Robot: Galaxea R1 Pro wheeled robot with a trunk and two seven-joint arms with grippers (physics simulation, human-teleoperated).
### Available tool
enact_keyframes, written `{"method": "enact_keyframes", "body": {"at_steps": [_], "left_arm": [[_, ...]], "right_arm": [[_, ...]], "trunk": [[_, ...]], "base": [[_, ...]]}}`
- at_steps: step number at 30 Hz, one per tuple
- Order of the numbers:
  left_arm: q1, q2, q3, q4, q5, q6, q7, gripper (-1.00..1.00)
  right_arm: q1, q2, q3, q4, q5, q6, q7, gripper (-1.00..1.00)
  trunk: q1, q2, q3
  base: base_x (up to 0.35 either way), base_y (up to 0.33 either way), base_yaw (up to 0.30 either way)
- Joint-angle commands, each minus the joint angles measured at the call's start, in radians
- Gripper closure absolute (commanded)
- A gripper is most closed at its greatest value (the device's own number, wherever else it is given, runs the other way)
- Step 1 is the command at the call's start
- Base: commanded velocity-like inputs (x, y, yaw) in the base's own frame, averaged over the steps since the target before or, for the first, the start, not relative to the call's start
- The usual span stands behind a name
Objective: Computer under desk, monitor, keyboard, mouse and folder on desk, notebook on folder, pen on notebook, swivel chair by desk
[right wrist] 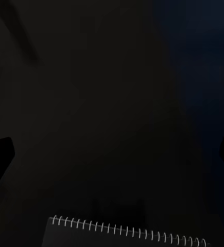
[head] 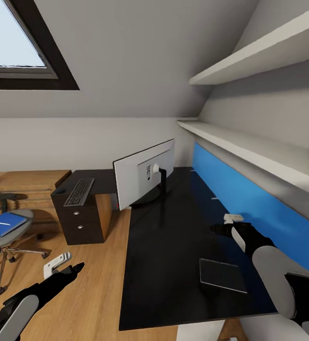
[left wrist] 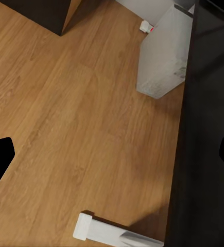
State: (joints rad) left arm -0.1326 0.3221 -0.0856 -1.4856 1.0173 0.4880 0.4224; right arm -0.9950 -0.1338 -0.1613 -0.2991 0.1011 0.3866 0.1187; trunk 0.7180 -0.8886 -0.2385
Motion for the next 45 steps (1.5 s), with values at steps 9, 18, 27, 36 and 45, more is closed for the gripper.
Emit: {"method": "enact_keyframes", "body": {"at_steps": [9,18,27,36,45], "left_arm": [[-0.001,0.000,-0.002,-0.001,0.010,-0.001,0.010,-1.00],[-0.001,0.000,-0.002,0.000,0.010,-0.002,0.010,-1.00],[-0.001,0.000,-0.002,0.001,0.010,-0.002,0.010,-1.00],[-0.001,0.000,-0.002,0.001,0.011,-0.002,0.010,-1.00],[-0.001,0.001,-0.001,0.001,0.011,-0.002,0.010,-1.00]], "right_arm": [[-0.001,0.000,-0.007,0.001,0.011,0.004,0.007,-1.00],[-0.001,0.000,-0.007,0.000,0.012,0.003,0.007,-1.00],[-0.001,-0.002,-0.007,0.000,0.013,0.002,0.006,-1.00],[-0.001,-0.004,-0.006,0.001,0.014,-0.009,0.004,-1.00],[-0.001,-0.006,-0.006,0.000,0.014,-0.009,0.004,-1.00]], "trunk": [[0.035,-0.064,-0.030],[0.069,-0.127,-0.058],[0.104,-0.190,-0.086],[0.138,-0.253,-0.114],[0.173,-0.316,-0.143]], "base": [[0.000,0.000,0.000],[0.000,0.000,0.000],[0.000,0.000,0.000],[0.000,0.000,0.000],[0.000,0.000,0.000]]}}
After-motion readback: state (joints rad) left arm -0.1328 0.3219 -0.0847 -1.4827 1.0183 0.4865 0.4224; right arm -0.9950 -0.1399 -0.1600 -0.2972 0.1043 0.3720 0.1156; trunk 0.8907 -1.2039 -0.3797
